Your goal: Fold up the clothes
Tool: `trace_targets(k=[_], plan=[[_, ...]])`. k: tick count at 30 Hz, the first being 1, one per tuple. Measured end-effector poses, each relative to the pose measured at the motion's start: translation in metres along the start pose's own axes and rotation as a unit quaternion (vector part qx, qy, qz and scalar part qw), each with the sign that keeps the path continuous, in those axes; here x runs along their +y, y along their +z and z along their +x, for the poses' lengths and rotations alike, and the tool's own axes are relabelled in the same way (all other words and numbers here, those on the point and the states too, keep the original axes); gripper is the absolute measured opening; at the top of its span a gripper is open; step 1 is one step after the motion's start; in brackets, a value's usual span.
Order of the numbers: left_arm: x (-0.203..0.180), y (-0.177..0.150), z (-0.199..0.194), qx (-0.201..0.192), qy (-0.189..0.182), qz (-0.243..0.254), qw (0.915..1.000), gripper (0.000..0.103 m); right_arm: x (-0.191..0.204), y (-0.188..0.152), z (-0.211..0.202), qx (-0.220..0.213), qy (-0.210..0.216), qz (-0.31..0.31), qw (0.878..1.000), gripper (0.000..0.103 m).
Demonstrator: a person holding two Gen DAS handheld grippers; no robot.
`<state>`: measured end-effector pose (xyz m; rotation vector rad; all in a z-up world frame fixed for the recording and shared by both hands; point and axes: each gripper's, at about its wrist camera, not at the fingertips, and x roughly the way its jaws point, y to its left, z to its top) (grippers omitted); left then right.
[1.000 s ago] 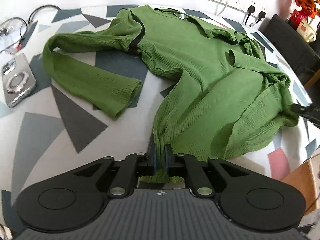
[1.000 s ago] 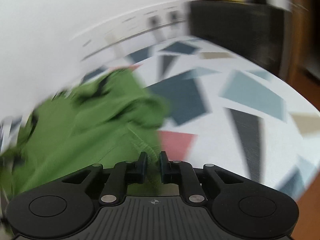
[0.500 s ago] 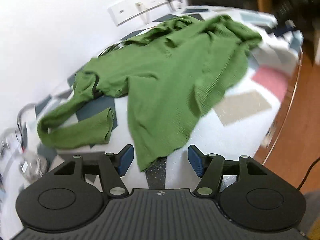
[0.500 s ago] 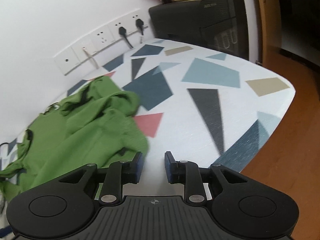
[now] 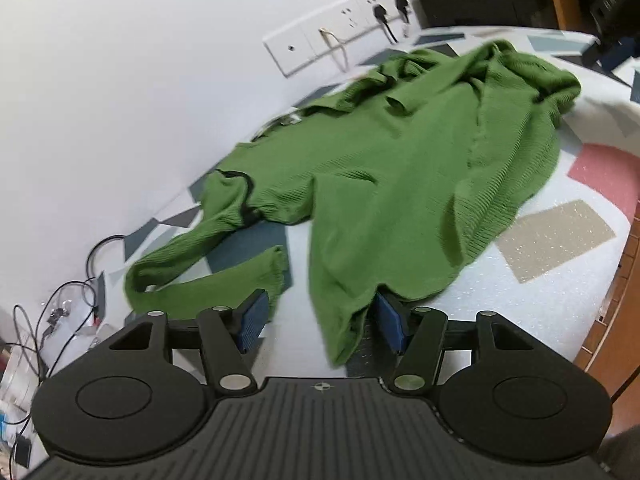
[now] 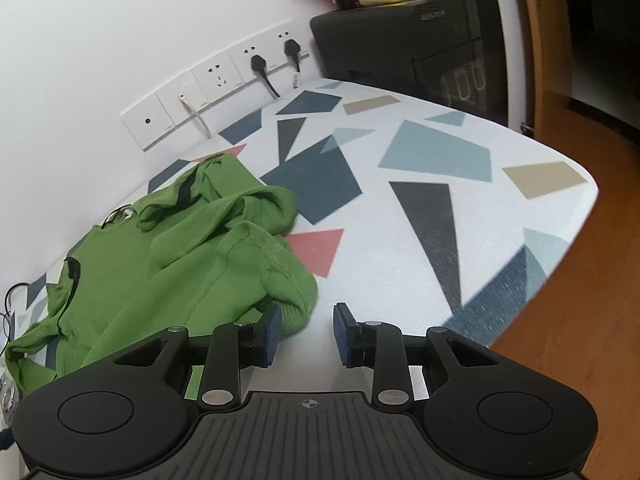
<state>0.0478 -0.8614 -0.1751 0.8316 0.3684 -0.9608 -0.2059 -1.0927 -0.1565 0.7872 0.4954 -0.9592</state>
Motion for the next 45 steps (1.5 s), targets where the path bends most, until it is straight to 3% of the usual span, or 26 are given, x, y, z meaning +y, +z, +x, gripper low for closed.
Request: trace_targets(k=[4, 8, 16, 21, 25, 27, 28, 29, 30, 32, 36, 38, 39, 40, 41, 43, 45], plan=[[0.005, 0.004, 0.0, 0.009, -0.013, -0.014, 0.9998, 0.06, 0.005, 0.011, 0.01, -0.003, 0.005, -0.015, 1.0, 0.031], [0.015, 0.003, -0.015, -0.01, -0.029, -0.027, 0.9992, 0.068, 0.007, 0.021, 0.02, -0.002, 0.007, -0.01, 1.0, 0.032], [0.013, -0.003, 0.0, 0.018, 0.003, -0.012, 0.9998, 0.068, 0.016, 0.026, 0.037, 0.011, 0.014, -0.014, 1.0, 0.032], [0.012, -0.002, 0.001, 0.004, 0.032, -0.014, 0.9994, 0.068, 0.017, 0.024, 0.042, 0.017, 0.013, -0.018, 1.0, 0.032], [0.006, -0.002, 0.012, 0.017, 0.021, 0.004, 0.9996, 0.074, 0.012, 0.025, 0.044, 0.018, 0.008, -0.01, 1.0, 0.032], [0.003, -0.004, 0.013, 0.006, 0.028, 0.011, 0.9995, 0.075, 0.009, 0.027, 0.044, 0.016, 0.006, -0.005, 1.0, 0.032], [0.004, -0.003, 0.013, 0.005, 0.024, 0.011, 0.9996, 0.064, 0.008, 0.028, 0.045, 0.014, 0.005, -0.004, 1.0, 0.033], [0.006, -0.002, 0.013, 0.008, 0.011, 0.005, 0.9999, 0.027, 0.007, 0.03, 0.045, 0.012, 0.005, -0.005, 1.0, 0.033], [0.009, -0.001, 0.013, 0.01, 0.002, -0.004, 0.9999, 0.01, 0.007, 0.032, 0.046, 0.011, 0.006, -0.007, 1.0, 0.033], [0.015, 0.002, 0.01, 0.01, -0.002, -0.029, 0.9995, 0.006, 0.007, 0.036, 0.05, 0.011, 0.009, -0.015, 1.0, 0.035], [0.03, 0.013, -0.002, -0.01, 0.005, -0.062, 0.998, 0.006, 0.015, 0.044, 0.062, 0.012, 0.024, -0.045, 0.999, 0.049], [0.042, 0.018, -0.006, -0.009, 0.005, -0.093, 0.9956, 0.005, 0.022, 0.045, 0.072, 0.032, 0.025, -0.071, 0.997, 0.05], [0.049, 0.021, -0.008, -0.009, 0.005, -0.109, 0.994, 0.005, 0.026, 0.045, 0.077, 0.052, 0.017, -0.084, 0.995, 0.044], [0.056, 0.022, -0.01, -0.007, 0.006, -0.128, 0.9917, 0.005, 0.029, 0.044, 0.082, 0.071, 0.01, -0.097, 0.993, 0.022], [0.064, 0.021, -0.011, -0.005, 0.009, -0.154, 0.9881, 0.004, 0.031, 0.043, 0.084, 0.082, 0.004, -0.104, 0.991, 0.009], [0.083, 0.017, -0.02, -0.012, 0.023, -0.213, 0.9766, 0.003, 0.03, 0.043, 0.07, 0.064, 0.002, -0.096, 0.993, 0.008], [0.097, 0.013, -0.038, -0.04, 0.05, -0.257, 0.9644, 0.003, 0.028, 0.05, 0.04, 0.005, 0.011, -0.088, 0.996, 0.007]])
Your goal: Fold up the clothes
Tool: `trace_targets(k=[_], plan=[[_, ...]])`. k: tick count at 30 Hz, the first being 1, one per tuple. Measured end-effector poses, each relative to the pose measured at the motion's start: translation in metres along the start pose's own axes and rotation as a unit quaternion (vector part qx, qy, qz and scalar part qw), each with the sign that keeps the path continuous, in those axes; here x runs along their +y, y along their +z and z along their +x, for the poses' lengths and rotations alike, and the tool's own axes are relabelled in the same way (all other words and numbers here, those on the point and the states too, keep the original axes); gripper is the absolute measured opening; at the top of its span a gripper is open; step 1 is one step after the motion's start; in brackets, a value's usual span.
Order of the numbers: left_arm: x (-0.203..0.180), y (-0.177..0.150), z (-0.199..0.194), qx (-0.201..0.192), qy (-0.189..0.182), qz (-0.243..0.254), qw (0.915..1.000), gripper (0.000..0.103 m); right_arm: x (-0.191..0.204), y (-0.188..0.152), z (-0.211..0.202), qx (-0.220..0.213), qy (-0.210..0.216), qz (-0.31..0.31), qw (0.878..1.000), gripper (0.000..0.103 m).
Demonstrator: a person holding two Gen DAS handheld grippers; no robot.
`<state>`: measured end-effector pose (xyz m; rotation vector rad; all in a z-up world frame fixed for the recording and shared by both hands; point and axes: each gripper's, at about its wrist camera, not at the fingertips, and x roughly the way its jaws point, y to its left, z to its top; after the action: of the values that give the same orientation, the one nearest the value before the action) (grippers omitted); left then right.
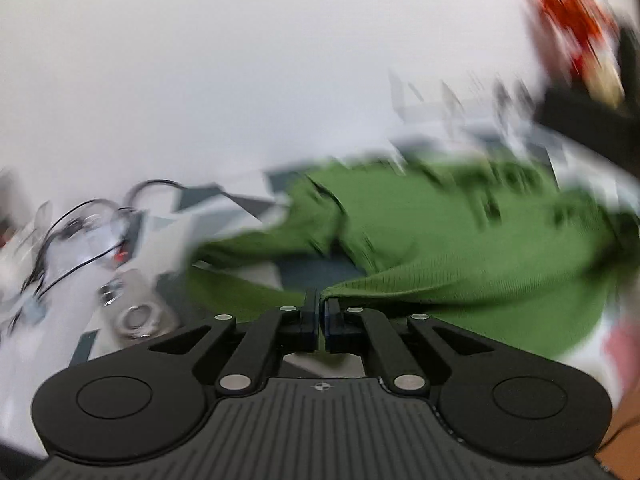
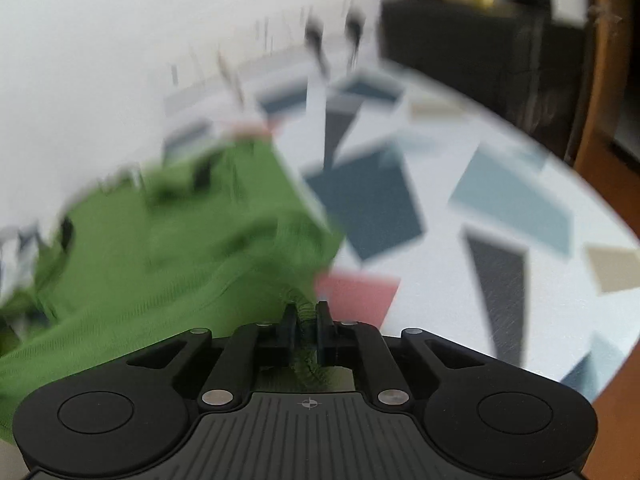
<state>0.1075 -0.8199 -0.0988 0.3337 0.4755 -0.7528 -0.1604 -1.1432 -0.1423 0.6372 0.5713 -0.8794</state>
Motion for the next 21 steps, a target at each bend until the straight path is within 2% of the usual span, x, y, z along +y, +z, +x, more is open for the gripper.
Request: trace_targets(k=[2, 4, 7, 12, 13, 15, 16, 17, 19, 21], plan=[[0.01, 0.003, -0.013, -0.017, 0.022, -0.019, 0.9994, 0.003, -0.005, 0.007, -0.033, -0.057, 0.002, 0.002, 0.998, 0.007], [0.017, 0.0, -0.014, -0.003, 0.026, -0.024, 0.9994, 0.003, -0.014, 0.009, -0.054, -0.078, 0.003, 0.015, 0.997, 0.007], [0.018, -0.02, 0.0, 0.051, 0.019, -0.022, 0.9983, 0.005, -0.026, -0.004, -0.051, -0.046, -0.003, 0.02, 0.999, 0.008], [0.008, -0.062, 0.02, 0.129, 0.011, 0.01, 0.9916, 0.012, -0.044, -0.038, -0.021, 0.02, -0.018, 0.058, 0.998, 0.008], [0.005, -0.069, 0.023, 0.14, 0.011, 0.019, 0.9899, 0.017, -0.045, -0.045, -0.016, 0.028, -0.02, 0.059, 0.998, 0.009], [-0.001, -0.076, 0.022, 0.14, 0.024, 0.049, 0.9886, 0.03, -0.046, -0.057, -0.011, 0.042, -0.017, 0.06, 0.997, 0.014], [-0.005, -0.078, 0.02, 0.137, 0.031, 0.065, 0.988, 0.043, -0.046, -0.062, -0.009, 0.047, -0.015, 0.061, 0.997, 0.019], [-0.008, -0.079, 0.018, 0.134, 0.036, 0.08, 0.9871, 0.05, -0.045, -0.066, -0.009, 0.046, -0.011, 0.06, 0.997, 0.02], [-0.013, -0.079, 0.016, 0.129, 0.038, 0.103, 0.9855, 0.051, -0.042, -0.069, -0.008, 0.045, -0.002, 0.053, 0.998, 0.032], [-0.018, -0.078, 0.015, 0.125, 0.038, 0.123, 0.9837, 0.051, -0.036, -0.069, -0.007, 0.046, 0.004, 0.037, 0.998, 0.039]])
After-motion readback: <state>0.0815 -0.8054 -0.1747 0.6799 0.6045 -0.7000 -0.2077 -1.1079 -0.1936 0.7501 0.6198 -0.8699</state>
